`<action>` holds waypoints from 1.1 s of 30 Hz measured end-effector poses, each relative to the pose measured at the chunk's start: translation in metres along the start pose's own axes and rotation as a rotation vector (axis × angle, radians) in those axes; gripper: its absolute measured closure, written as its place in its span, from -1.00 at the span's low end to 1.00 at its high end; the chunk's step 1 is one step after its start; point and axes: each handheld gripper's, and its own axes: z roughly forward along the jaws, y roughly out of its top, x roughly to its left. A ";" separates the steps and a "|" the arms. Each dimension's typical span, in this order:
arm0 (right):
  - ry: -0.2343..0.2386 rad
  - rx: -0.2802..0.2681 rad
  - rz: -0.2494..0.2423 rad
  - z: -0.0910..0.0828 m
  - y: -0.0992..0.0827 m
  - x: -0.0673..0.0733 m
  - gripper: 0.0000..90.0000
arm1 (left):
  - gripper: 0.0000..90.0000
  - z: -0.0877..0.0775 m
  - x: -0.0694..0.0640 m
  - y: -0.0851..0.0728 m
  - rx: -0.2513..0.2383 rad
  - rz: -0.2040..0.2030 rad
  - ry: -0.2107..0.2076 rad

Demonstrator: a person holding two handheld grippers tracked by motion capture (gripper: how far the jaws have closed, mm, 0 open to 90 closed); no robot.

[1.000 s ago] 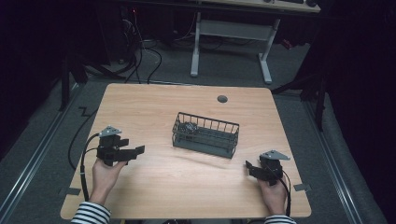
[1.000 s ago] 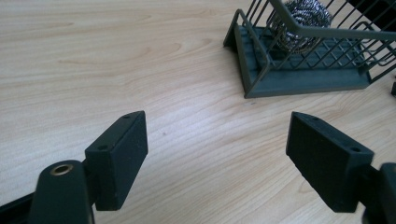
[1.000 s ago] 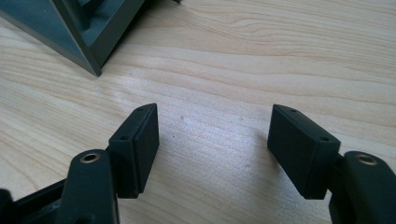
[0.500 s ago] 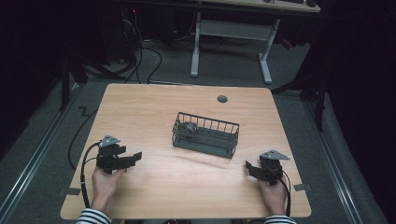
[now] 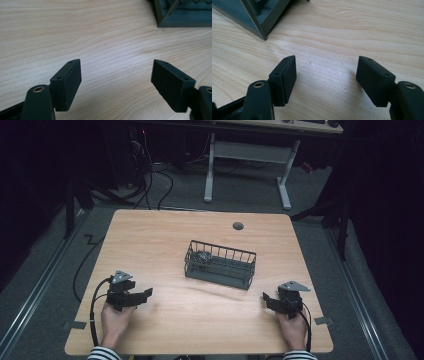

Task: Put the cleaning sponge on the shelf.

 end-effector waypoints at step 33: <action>-0.001 0.000 0.000 0.000 0.000 0.000 -0.27 | -0.51 0.029 -0.008 -0.013 0.030 0.096 0.123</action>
